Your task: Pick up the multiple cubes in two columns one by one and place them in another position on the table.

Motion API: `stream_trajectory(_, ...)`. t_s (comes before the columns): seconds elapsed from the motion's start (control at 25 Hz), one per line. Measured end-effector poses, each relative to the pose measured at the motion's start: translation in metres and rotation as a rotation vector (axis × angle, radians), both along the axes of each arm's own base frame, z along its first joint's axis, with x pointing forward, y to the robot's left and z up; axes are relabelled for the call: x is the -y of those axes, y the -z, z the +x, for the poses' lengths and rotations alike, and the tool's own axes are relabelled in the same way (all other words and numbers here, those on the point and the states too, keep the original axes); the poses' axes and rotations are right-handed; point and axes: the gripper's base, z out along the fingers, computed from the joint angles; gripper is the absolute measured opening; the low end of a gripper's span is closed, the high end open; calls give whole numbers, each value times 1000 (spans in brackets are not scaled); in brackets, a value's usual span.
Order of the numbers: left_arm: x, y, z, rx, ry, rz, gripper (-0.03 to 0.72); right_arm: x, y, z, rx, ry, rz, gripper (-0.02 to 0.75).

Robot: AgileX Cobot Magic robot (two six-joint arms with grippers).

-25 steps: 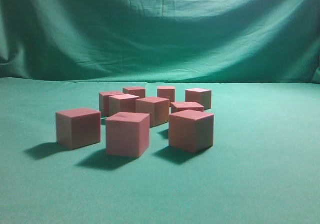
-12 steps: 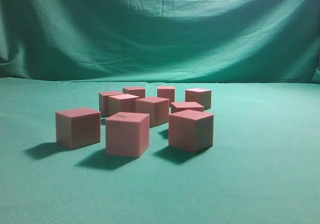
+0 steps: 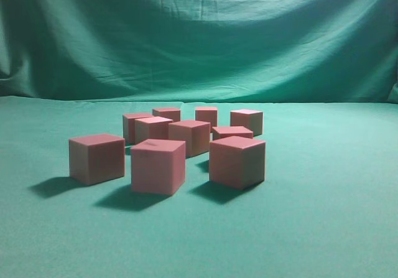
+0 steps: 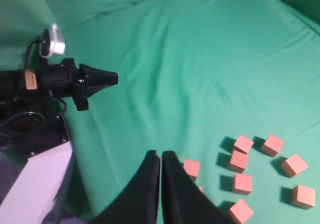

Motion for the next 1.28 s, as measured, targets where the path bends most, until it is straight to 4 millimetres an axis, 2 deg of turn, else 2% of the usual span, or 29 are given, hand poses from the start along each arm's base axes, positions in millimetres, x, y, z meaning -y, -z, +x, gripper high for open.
stream_trajectory(0.2,0,0,0,0,0,0,0,43,22,-33,31,-1,163,0)
stream_trajectory(0.4,0,0,0,0,0,0,0,66,48,-49,22,-1,194,0)
stream_trajectory(0.72,0,0,0,0,0,0,0,63,101,-46,-38,16,73,0)
stream_trajectory(0.88,0,0,0,0,0,0,0,69,118,-44,3,59,131,0)
stream_trajectory(1.04,0,0,0,0,0,0,0,86,136,-39,79,203,228,0)
stream_trajectory(1.28,0,0,0,0,0,0,0,113,179,-39,143,432,270,0)
